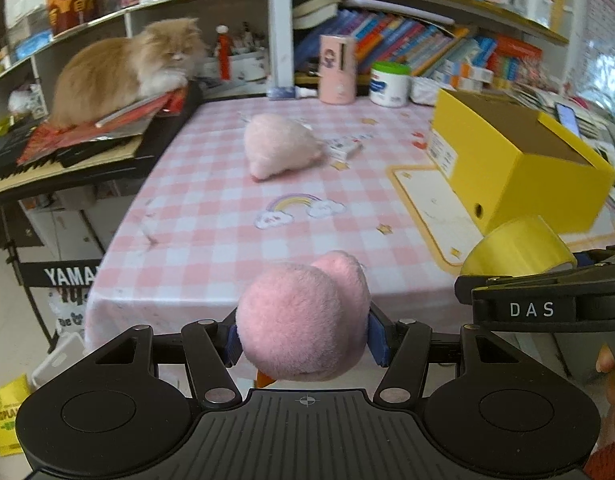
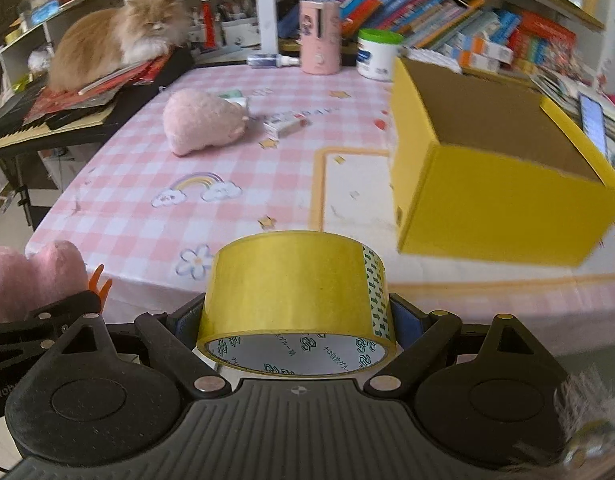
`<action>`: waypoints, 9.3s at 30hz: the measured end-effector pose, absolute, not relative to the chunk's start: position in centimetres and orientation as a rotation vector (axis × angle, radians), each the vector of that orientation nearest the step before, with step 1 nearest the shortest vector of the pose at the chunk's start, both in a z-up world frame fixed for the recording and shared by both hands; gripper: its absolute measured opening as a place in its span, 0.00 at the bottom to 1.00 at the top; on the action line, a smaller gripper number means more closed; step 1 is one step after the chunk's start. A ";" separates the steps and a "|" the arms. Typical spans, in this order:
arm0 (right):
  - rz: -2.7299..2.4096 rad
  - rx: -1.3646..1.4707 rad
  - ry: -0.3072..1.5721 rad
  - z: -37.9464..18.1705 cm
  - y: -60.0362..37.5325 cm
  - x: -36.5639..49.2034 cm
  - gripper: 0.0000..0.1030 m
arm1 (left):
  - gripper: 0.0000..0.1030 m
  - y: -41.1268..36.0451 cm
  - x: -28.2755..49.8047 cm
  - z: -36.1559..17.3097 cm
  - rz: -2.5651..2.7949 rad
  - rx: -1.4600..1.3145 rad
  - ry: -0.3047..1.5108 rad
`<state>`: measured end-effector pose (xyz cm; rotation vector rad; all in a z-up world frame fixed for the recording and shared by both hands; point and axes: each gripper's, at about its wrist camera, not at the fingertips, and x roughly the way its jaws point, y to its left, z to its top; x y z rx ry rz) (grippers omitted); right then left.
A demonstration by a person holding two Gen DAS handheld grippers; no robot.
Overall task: Organize objects
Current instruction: 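Carry the tape roll with the right tool while the left tool carries the chick toward the box, then open the right tool dropping the tape roll in the box while the left tool releases the chick, then withdraw both open tools from the box and move toward the pink plush pig, then grasp the small white card box with the right tool while the left tool grasps the pink pig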
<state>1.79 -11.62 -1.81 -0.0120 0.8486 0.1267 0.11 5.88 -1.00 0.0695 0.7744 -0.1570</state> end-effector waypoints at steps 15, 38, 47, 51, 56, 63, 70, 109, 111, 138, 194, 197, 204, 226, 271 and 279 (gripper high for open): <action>-0.078 0.099 0.873 -2.4 -18.0 -2.4 0.87 | 0.56 -0.3 -0.3 -1.3 -0.376 0.162 0.769; -0.258 0.190 0.872 -2.1 -25.4 -5.2 0.87 | 0.56 -7.8 0.1 -0.9 -0.539 0.230 0.751; -0.243 0.183 0.873 -2.0 -27.3 -3.6 0.87 | 0.56 -9.6 1.3 -0.6 -0.522 0.223 0.745; -0.230 0.177 0.876 -2.0 -28.0 -2.8 0.87 | 0.56 -10.2 1.7 -0.4 -0.514 0.221 0.737; -0.220 0.172 0.871 -1.8 -28.9 -1.7 0.87 | 0.56 -11.1 2.2 0.0 -0.505 0.221 0.715; -0.201 0.174 0.857 -1.2 -30.1 -0.4 0.87 | 0.56 -12.3 3.0 0.9 -0.504 0.220 0.662; -0.192 0.180 0.821 0.1 -31.8 1.2 0.87 | 0.56 -13.6 3.9 2.7 -0.508 0.209 0.574; 0.240 -0.125 0.945 -0.2 -34.0 27.3 0.87 | 0.56 -25.6 18.3 -1.5 -0.386 0.270 0.809; 0.264 -0.143 0.982 -0.9 -33.6 27.9 0.87 | 0.56 -25.3 18.6 -1.9 -0.381 0.254 0.838; 0.225 -0.081 0.928 2.0 -34.8 26.4 0.93 | 0.83 -23.9 15.5 1.1 -0.401 0.238 0.682; -0.078 -0.040 0.839 -1.7 -19.0 0.7 0.98 | 0.97 -0.8 0.9 -1.2 -0.121 0.140 0.778; -0.053 -0.051 0.843 -1.8 -17.8 0.4 0.98 | 0.97 0.3 0.4 -1.4 -0.106 0.138 0.783; -0.003 -0.065 0.840 -1.9 -15.2 -0.1 0.98 | 0.97 2.6 -0.6 -1.4 -0.068 0.135 0.786; 0.100 -0.130 0.836 -1.9 -9.9 1.0 0.98 | 0.97 6.9 -0.1 -1.6 0.011 0.081 0.785; 0.271 -0.126 0.812 -1.3 -9.0 21.0 0.96 | 0.97 6.4 16.3 -1.8 0.172 -0.002 0.816; 0.235 -0.056 0.850 -1.7 -9.7 25.9 0.96 | 0.97 6.4 20.5 -2.0 0.128 -0.041 0.835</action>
